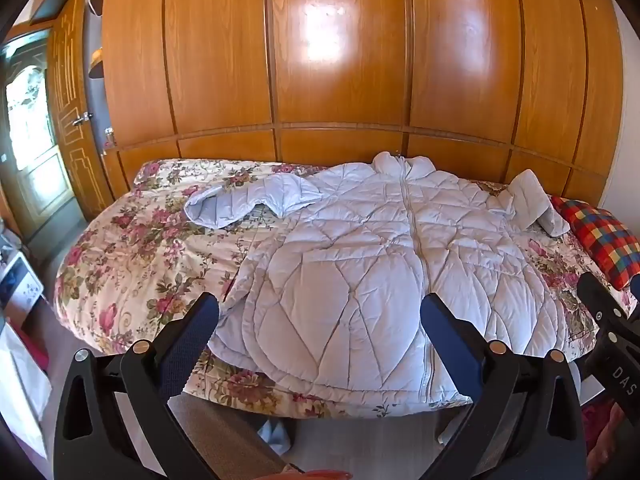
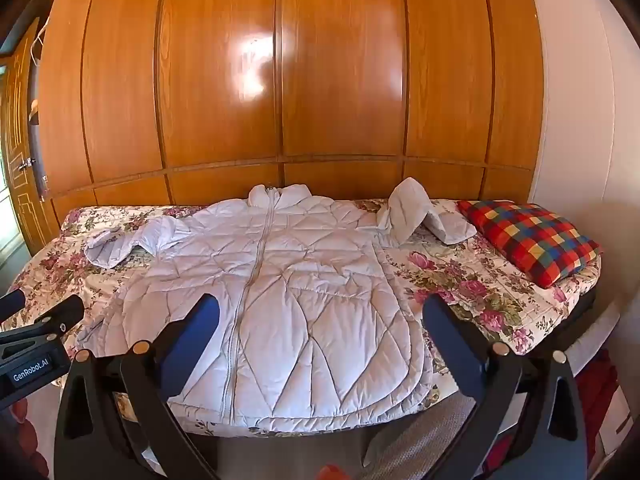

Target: Fold small clothes

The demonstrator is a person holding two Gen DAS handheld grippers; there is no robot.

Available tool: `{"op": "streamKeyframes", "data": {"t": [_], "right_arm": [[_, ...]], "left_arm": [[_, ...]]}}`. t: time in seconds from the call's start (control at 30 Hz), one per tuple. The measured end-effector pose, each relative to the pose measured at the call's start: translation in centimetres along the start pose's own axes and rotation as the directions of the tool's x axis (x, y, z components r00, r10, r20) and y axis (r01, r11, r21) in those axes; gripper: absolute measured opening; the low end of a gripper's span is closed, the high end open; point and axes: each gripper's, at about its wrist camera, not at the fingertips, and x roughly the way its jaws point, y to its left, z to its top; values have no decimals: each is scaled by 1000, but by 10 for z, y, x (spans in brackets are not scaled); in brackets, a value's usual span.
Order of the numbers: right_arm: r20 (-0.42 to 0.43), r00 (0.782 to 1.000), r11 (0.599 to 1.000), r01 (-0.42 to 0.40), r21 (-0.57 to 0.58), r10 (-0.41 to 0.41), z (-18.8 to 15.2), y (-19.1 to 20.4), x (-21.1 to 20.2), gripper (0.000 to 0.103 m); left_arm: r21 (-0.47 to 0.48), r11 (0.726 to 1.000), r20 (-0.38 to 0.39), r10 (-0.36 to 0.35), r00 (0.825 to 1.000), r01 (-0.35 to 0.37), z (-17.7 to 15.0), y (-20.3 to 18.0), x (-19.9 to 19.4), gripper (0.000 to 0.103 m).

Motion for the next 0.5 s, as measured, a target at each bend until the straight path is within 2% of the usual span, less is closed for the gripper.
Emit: {"op": "streamKeyframes", "data": {"t": [0.07,0.33,0.5], "right_arm": [[23,1000,1000,-2,-1,2,0,0,-2,101],[-4,1000,1000,6,-11,-6,-1,3,-4,101],[9,1000,1000,-5,3,5,0,0,0,101]], "left_arm": [[-1,1000,-9,-1,1000,1,0,0,1,100],[12,1000,2,2,1000,-2,-1,-3,0,100],[7,1000,0,-1,1000,1,-2,-4,1,100]]}}
